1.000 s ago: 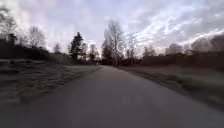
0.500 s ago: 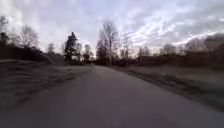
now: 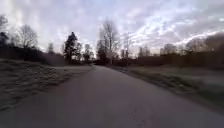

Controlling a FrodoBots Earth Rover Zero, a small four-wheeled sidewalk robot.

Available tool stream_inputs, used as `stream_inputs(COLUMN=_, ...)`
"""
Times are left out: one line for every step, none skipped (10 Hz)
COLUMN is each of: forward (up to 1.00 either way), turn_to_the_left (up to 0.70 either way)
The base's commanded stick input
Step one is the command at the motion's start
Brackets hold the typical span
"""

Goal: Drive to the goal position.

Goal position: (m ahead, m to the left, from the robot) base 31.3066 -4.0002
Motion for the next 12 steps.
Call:
stream_inputs(forward=1.0, turn_to_the_left=0.01)
stream_inputs(forward=1.0, turn_to_the_left=0.17)
stream_inputs(forward=1.0, turn_to_the_left=0.25)
stream_inputs(forward=1.0, turn_to_the_left=0.14)
stream_inputs(forward=1.0, turn_to_the_left=0.01)
stream_inputs(forward=1.0, turn_to_the_left=0.01)
stream_inputs(forward=1.0, turn_to_the_left=0.01)
stream_inputs(forward=1.0, turn_to_the_left=0.01)
stream_inputs(forward=1.0, turn_to_the_left=0.01)
stream_inputs(forward=1.0, turn_to_the_left=0.01)
stream_inputs(forward=1.0, turn_to_the_left=0.01)
stream_inputs(forward=1.0, turn_to_the_left=0.01)
